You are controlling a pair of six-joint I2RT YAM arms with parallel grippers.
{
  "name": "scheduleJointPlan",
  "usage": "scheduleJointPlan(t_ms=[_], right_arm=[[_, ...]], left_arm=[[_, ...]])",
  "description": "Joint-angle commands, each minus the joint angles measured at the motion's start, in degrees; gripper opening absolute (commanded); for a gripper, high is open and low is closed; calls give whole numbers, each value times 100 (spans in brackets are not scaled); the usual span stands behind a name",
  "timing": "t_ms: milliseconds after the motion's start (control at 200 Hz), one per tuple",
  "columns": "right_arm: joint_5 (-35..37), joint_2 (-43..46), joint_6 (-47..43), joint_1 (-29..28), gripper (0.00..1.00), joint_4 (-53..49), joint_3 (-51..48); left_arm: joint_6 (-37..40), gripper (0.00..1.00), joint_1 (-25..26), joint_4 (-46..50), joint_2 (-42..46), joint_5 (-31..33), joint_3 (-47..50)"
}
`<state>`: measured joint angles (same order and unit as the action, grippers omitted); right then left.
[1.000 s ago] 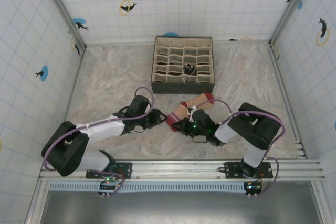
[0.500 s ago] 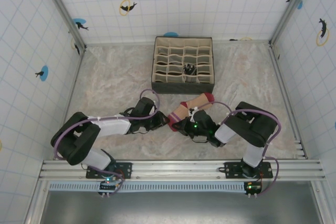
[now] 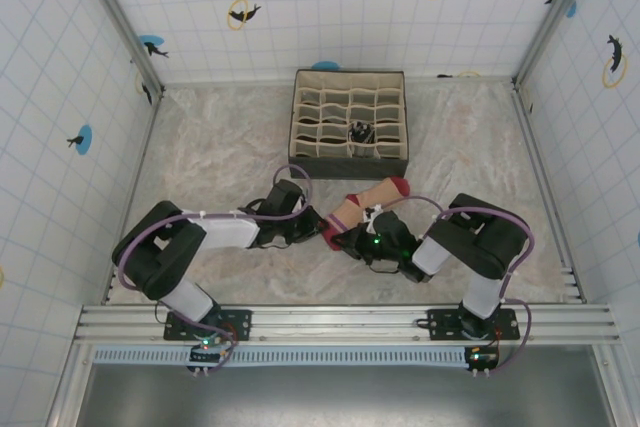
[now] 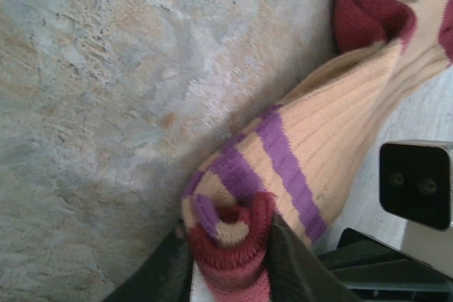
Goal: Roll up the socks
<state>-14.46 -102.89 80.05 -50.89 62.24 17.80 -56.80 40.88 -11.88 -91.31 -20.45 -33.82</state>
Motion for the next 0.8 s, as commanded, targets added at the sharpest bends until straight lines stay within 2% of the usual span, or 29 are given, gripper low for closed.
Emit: scheduleJointPlan(t_ms=[0, 105, 195, 330, 395, 460, 626, 716, 791], right_arm=[[40, -67, -54, 27, 0, -316, -180], [47, 20, -185, 43, 3, -380, -177], [56, 150, -366, 61, 6, -516, -164], [12, 518, -934, 62, 21, -958, -21], [112, 875, -1433, 14, 28, -1089, 6], [372, 1321, -2054, -79, 37, -1752, 170], [1375, 2036, -3967, -574, 52, -4167, 1107], [1886, 2098, -4798, -936, 62, -4802, 1416], [2565, 2035, -5262, -1324, 64, -5261, 1611]], left_arm=[[86, 23, 25, 701, -271, 421, -151], [197, 15, 25, 879, -368, 419, -345], [204, 12, 25, 942, -363, 423, -382], [228, 0, 25, 1160, -301, 423, -453], [254, 0, 25, 1418, -237, 485, -577], [324, 0, 25, 1749, -179, 584, -742], [491, 0, 25, 2622, -155, 723, -1296], [525, 0, 16, 2927, -173, 718, -1509], [554, 0, 16, 3097, -190, 670, -1658]])
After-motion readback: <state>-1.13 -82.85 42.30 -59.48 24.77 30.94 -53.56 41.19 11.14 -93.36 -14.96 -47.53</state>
